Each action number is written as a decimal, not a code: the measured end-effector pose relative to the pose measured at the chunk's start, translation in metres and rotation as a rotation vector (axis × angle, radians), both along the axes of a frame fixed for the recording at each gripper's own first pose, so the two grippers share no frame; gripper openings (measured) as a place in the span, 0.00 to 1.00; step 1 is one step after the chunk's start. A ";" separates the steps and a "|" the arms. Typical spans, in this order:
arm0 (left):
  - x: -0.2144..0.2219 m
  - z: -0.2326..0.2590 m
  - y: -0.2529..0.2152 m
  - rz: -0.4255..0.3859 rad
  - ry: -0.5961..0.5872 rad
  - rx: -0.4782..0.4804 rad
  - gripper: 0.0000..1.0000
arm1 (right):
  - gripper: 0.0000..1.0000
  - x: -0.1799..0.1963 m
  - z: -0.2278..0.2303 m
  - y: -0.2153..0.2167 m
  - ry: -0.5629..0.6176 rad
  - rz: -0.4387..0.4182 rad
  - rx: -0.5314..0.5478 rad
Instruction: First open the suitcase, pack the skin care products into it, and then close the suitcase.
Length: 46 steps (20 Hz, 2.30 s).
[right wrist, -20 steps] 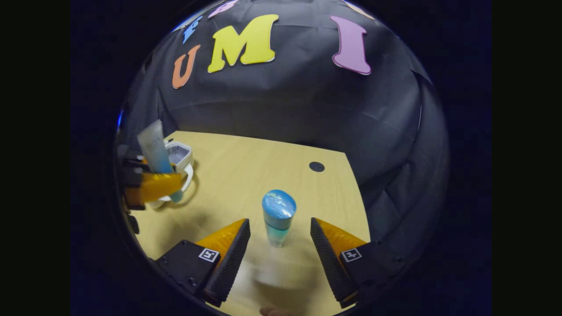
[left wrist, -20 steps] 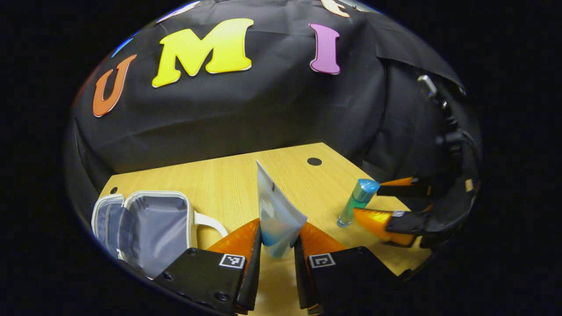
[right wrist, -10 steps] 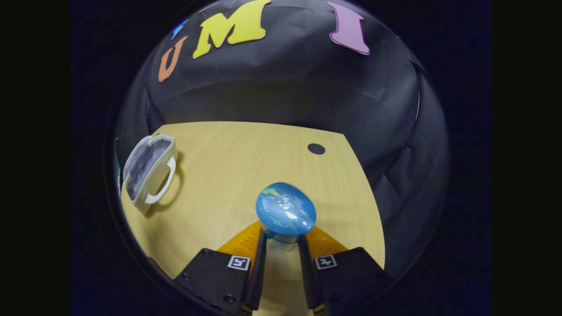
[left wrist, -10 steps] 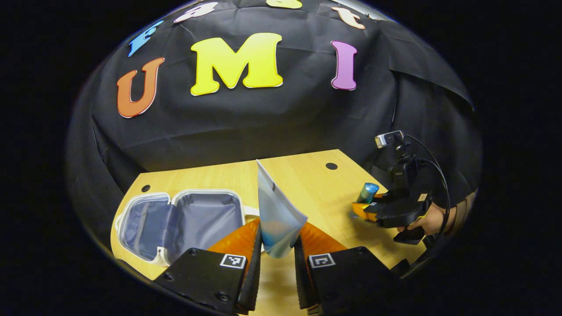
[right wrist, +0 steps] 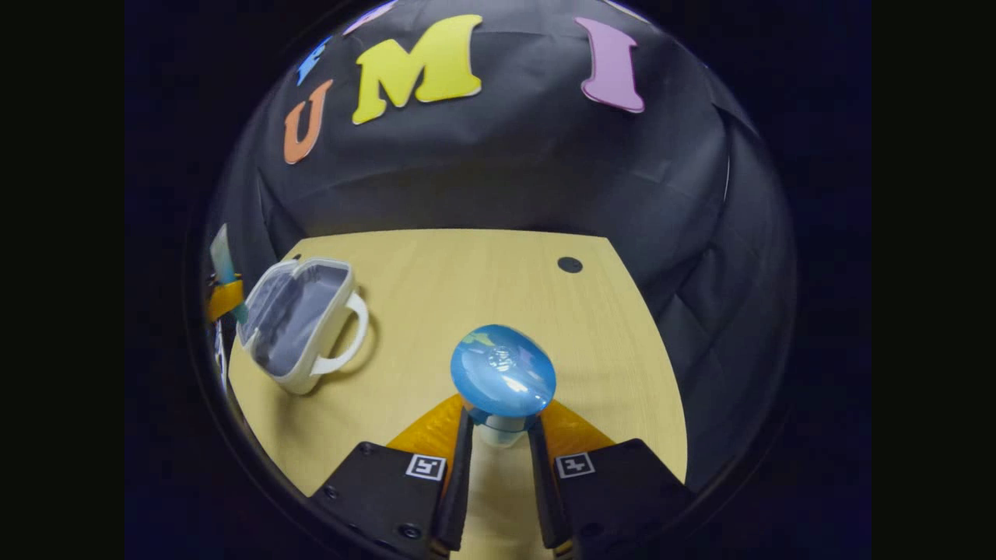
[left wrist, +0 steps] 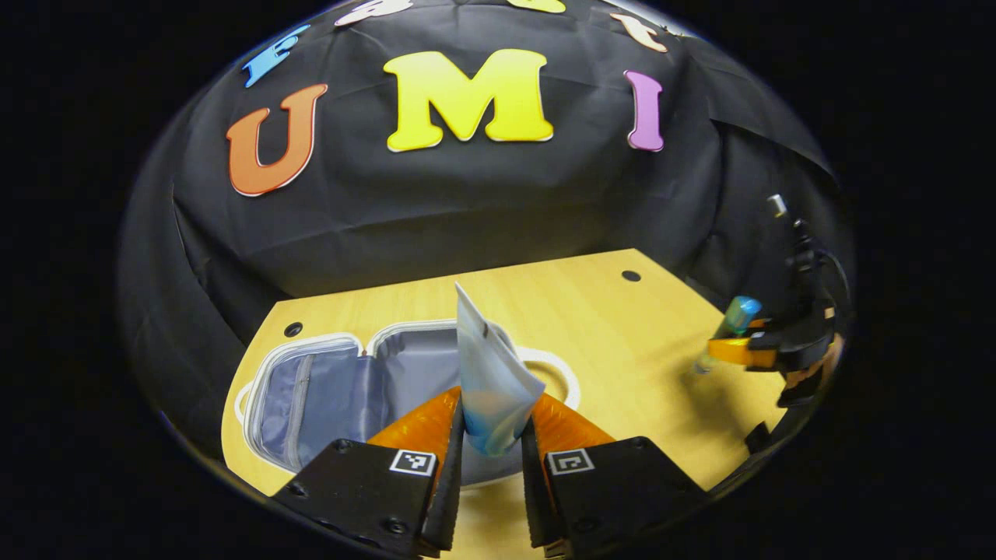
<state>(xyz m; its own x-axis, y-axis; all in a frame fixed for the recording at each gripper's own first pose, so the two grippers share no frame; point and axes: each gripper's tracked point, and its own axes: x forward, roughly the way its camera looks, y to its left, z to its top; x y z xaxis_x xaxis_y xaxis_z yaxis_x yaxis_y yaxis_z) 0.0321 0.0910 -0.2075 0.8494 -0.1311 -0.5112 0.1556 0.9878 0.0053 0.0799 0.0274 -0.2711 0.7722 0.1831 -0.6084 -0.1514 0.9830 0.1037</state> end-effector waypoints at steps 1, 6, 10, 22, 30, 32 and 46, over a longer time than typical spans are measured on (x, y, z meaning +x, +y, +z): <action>0.007 -0.010 0.009 0.002 0.008 0.002 0.38 | 0.35 -0.009 0.005 0.010 0.013 -0.004 0.027; 0.017 -0.081 0.036 0.009 0.142 0.019 0.38 | 0.31 -0.039 0.035 0.049 0.007 0.016 0.033; -0.001 -0.120 0.041 0.011 0.266 0.019 0.38 | 0.34 -0.049 0.053 0.074 -0.005 0.043 0.029; 0.012 -0.149 0.053 0.043 0.508 0.121 0.38 | 0.35 -0.049 0.044 0.093 0.028 0.043 -0.006; 0.009 -0.161 0.047 0.092 0.556 0.052 0.37 | 0.34 -0.041 0.048 0.104 0.016 0.066 -0.024; 0.005 -0.155 0.037 0.085 0.537 -0.018 0.42 | 0.34 -0.034 0.053 0.116 0.004 0.093 -0.025; -0.037 0.042 0.112 0.102 -0.139 0.086 0.98 | 0.34 0.002 0.031 0.293 0.063 0.321 0.005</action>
<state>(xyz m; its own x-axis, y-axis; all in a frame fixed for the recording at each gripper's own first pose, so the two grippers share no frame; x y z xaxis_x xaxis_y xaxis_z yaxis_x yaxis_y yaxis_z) -0.0050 0.2029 -0.1651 0.9192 -0.0013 -0.3937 0.0465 0.9934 0.1053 0.0823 0.3207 -0.2397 0.6352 0.4141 -0.6519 -0.4469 0.8855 0.1271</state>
